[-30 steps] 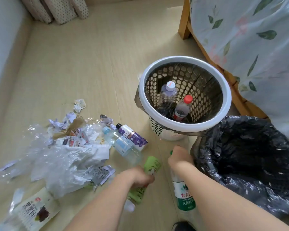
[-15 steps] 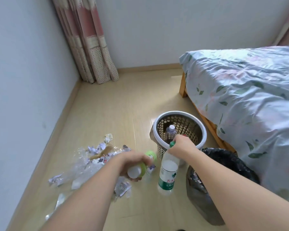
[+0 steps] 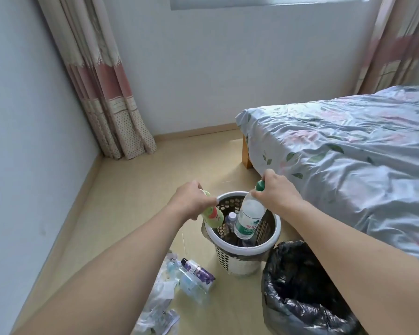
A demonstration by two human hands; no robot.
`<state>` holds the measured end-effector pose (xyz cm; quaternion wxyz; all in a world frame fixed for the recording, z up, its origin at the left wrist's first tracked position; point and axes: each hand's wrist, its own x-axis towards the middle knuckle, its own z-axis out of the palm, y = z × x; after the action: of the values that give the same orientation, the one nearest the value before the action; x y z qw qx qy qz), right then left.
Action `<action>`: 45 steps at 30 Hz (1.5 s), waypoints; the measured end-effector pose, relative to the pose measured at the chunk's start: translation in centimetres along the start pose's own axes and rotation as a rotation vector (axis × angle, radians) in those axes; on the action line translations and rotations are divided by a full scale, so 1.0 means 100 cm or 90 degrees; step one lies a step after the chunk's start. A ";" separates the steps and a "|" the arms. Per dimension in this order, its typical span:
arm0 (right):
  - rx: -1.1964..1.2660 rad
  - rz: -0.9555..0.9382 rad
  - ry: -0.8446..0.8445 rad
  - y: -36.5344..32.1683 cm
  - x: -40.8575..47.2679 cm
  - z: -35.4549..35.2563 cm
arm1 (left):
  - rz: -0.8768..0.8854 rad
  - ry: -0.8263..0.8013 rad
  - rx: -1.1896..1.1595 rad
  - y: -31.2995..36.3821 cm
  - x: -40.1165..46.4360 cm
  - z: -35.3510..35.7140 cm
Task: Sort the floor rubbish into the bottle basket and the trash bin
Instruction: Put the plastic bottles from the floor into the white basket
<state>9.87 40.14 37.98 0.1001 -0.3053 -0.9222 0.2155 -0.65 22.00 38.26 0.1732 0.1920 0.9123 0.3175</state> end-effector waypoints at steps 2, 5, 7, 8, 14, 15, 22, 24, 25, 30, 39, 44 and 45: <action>-0.003 0.006 -0.014 0.014 0.016 0.015 | 0.034 0.007 0.049 0.003 0.022 0.017; -0.005 0.015 -0.045 0.039 0.045 0.054 | 0.064 -0.013 0.112 -0.001 0.067 0.053; -0.016 0.014 -0.065 0.054 0.063 0.084 | 0.071 -0.045 0.135 -0.007 0.095 0.078; -0.023 0.011 -0.073 0.061 0.071 0.099 | 0.074 -0.060 0.141 -0.010 0.109 0.090; -0.066 0.001 -0.163 0.097 0.113 0.185 | 0.100 -0.161 0.304 -0.041 0.181 0.158; -0.074 0.003 -0.175 0.101 0.118 0.197 | 0.102 -0.179 0.326 -0.049 0.191 0.169; -0.098 0.022 -0.236 0.125 0.140 0.261 | 0.149 -0.250 0.463 -0.091 0.240 0.224; -0.099 0.036 -0.235 0.127 0.144 0.270 | 0.172 -0.265 0.489 -0.099 0.246 0.231; -0.098 0.040 -0.233 0.127 0.147 0.274 | 0.186 -0.265 0.502 -0.102 0.247 0.234; -0.133 0.071 -0.256 0.117 0.152 0.283 | 0.233 -0.255 0.525 -0.100 0.243 0.234; -0.065 0.008 -0.176 0.075 0.111 0.221 | 0.320 -0.016 0.408 -0.107 0.185 0.120; -0.053 -0.239 -0.023 0.011 0.064 0.219 | 0.080 -0.007 0.297 -0.182 0.146 0.078; -0.052 -0.278 -0.032 -0.001 0.053 0.226 | 0.037 -0.020 0.266 -0.198 0.136 0.075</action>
<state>-1.54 35.64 18.26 0.1090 -0.0965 -0.9765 0.1589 -13.96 17.73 17.30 0.1344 0.2546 0.9497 0.1229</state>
